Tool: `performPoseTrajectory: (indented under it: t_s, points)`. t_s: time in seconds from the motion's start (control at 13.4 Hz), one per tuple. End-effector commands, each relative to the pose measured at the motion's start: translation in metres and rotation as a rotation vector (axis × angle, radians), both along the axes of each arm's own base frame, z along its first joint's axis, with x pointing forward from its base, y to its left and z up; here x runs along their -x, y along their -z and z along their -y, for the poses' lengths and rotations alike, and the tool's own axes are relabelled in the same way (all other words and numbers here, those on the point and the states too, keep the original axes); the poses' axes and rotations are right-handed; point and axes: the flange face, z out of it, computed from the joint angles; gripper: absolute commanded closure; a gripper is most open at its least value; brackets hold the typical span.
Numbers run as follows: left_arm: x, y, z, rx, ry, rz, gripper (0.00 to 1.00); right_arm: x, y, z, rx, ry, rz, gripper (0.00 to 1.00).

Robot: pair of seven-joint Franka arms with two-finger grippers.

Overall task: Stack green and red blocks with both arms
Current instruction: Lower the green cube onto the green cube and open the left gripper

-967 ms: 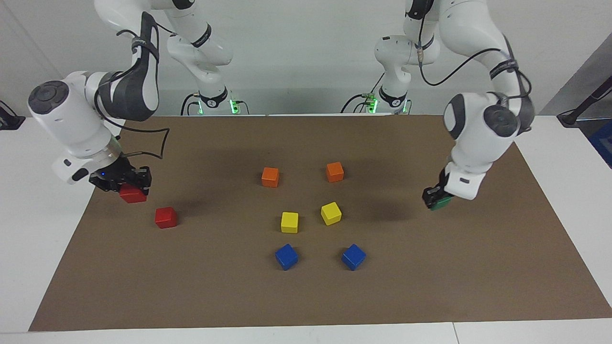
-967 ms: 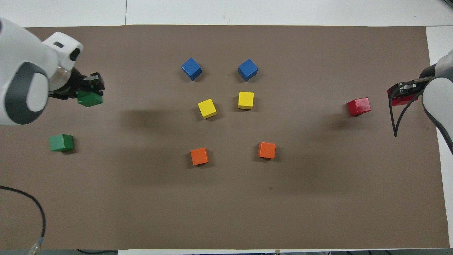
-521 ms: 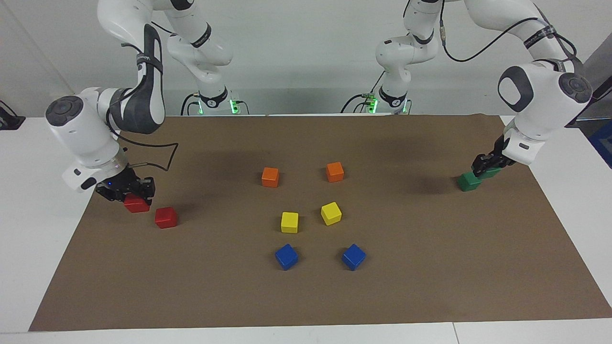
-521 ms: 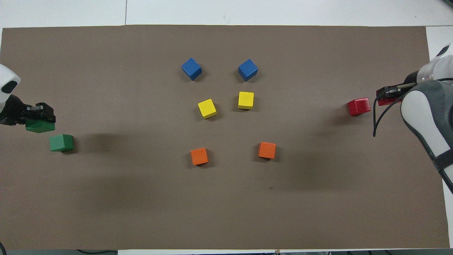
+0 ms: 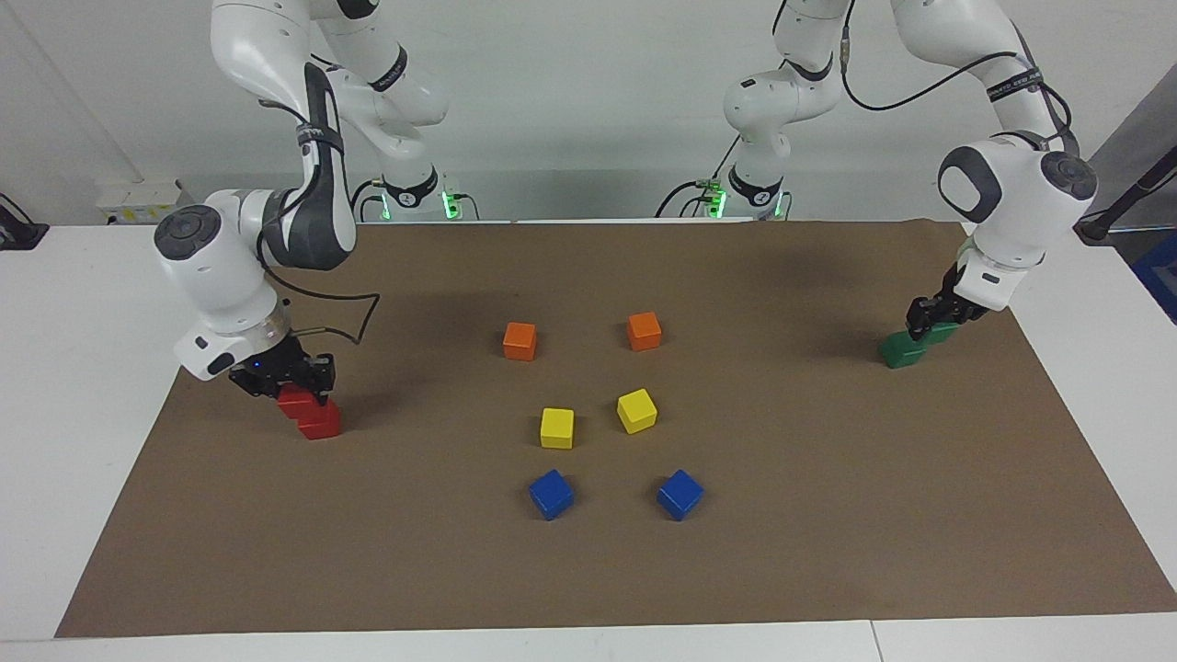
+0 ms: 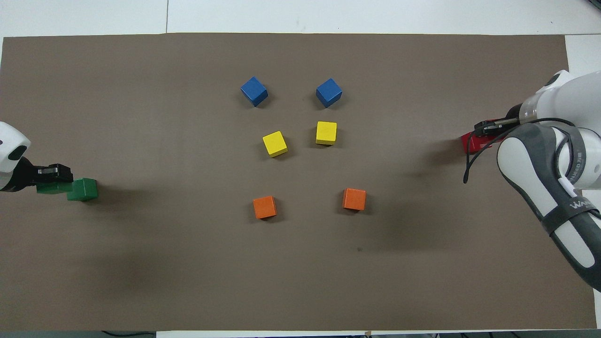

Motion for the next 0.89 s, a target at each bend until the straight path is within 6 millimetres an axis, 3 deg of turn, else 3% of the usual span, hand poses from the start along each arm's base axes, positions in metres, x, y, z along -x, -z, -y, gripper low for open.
performPoseTrajectory:
  t_s: [0.0,0.82]
  points:
    - [0.014,0.011,-0.004,-0.017,0.0,0.035,1.0,0.003,0.006,-0.001,0.001,0.01,0.021,1.0]
    - [0.007,0.034,-0.004,-0.015,-0.006,0.047,1.0,0.002,0.026,0.006,0.003,-0.03,0.021,1.0]
